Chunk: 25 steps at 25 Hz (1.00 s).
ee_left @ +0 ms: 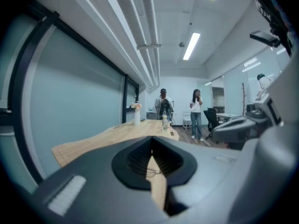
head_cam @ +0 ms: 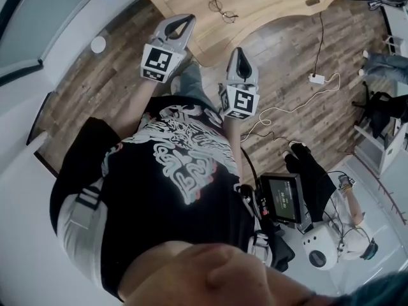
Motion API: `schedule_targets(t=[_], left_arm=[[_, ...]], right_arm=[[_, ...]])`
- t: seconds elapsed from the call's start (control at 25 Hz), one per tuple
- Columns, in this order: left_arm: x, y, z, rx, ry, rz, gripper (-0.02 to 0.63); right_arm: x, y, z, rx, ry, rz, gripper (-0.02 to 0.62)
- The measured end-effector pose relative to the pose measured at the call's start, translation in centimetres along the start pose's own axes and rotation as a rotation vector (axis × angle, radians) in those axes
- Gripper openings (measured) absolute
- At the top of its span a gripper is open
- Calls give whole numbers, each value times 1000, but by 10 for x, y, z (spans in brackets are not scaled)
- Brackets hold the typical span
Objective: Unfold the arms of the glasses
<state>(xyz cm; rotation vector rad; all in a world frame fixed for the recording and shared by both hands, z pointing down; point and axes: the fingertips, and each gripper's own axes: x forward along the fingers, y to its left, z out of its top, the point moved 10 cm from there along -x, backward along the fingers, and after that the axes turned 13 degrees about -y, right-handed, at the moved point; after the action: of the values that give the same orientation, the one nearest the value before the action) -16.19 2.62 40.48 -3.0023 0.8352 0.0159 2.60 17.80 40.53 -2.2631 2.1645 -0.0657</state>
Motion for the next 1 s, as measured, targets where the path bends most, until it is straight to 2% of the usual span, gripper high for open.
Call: schedule_targets(t=[0.32, 1.0], left_arm=[[26, 12, -8, -9, 13, 11, -11], [70, 17, -51, 0, 162, -42, -11]], right_arm=[[32, -16, -8, -1, 31, 34, 0], [85, -35, -33, -18, 144, 140, 2]])
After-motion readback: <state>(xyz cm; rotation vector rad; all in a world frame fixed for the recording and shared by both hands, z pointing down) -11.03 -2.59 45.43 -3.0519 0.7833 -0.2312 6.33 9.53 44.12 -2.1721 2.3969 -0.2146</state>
